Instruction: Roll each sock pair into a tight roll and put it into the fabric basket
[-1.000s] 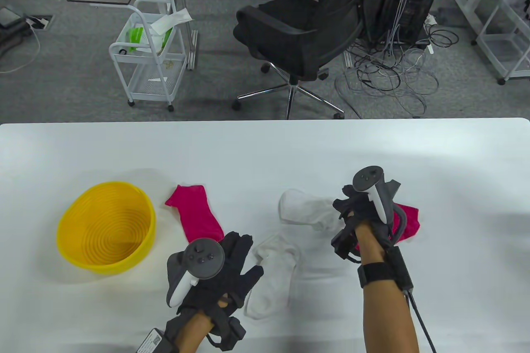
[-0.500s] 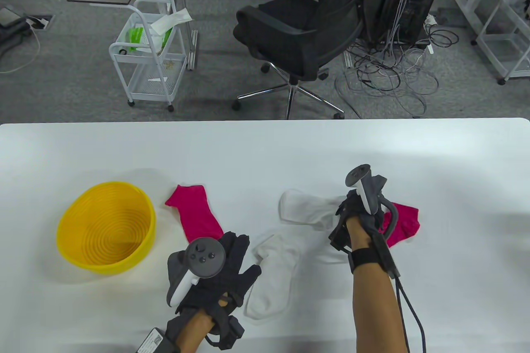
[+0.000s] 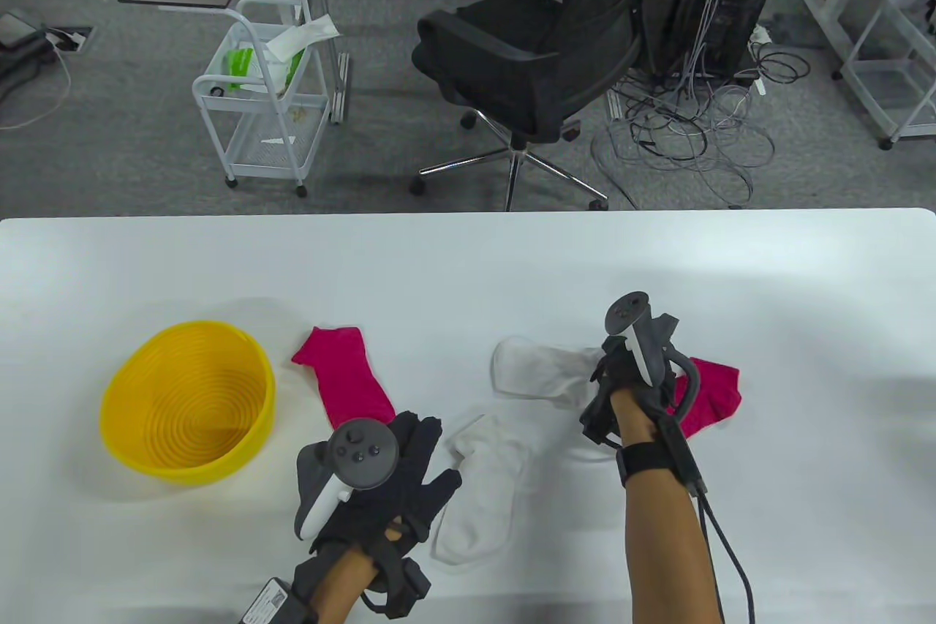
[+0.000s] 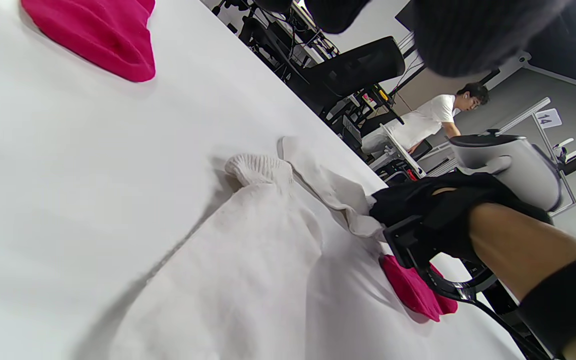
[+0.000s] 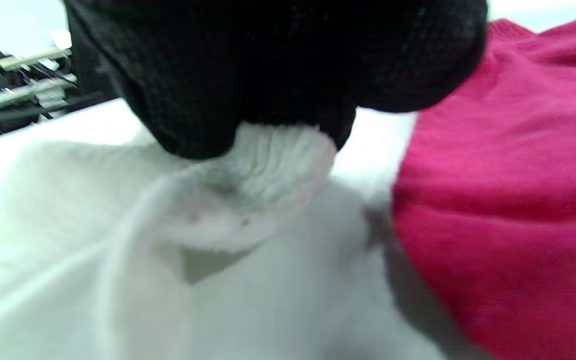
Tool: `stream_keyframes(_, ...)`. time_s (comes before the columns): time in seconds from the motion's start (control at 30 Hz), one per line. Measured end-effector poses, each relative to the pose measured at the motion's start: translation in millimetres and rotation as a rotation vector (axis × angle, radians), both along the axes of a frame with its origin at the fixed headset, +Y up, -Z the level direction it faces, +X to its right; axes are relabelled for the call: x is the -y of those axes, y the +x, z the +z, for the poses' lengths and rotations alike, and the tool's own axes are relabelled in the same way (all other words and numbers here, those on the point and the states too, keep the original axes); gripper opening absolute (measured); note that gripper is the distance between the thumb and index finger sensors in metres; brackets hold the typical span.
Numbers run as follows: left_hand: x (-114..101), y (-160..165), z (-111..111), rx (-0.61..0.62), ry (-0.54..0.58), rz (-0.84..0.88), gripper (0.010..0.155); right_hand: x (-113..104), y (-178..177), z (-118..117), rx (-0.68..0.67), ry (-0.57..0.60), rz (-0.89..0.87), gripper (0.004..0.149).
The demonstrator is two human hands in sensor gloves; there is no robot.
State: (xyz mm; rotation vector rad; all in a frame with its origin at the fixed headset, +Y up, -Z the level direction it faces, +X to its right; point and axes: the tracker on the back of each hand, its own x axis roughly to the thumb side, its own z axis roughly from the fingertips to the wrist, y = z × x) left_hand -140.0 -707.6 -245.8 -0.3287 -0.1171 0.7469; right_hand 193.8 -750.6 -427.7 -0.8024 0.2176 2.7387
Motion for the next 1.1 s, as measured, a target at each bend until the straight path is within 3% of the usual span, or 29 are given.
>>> stream_keyframes(0.37,-2.2,-3.3,0.0,-0.015,0.012,0.016,0.077,-93.6,-28.6,31.8,-0.229,0.198,-0.219,0.041)
stream_keyframes(0.7,-0.2,-17.7,-5.0,-0.069,-0.003,0.046,0.076,-164.8,-54.4,103.2,-0.545,0.273,-0.235,0.039)
stream_keyframes(0.9,0.0,-23.2,-6.8,-0.090,-0.006,0.059,0.076,-178.2,-70.8,150.8,-0.726,0.184,-0.251,0.037)
stream_keyframes(1.1,2.7,-25.9,-8.1,-0.098,-0.023,0.066,0.076,-167.8,-99.4,190.9,-0.875,0.050,-0.205,0.037)
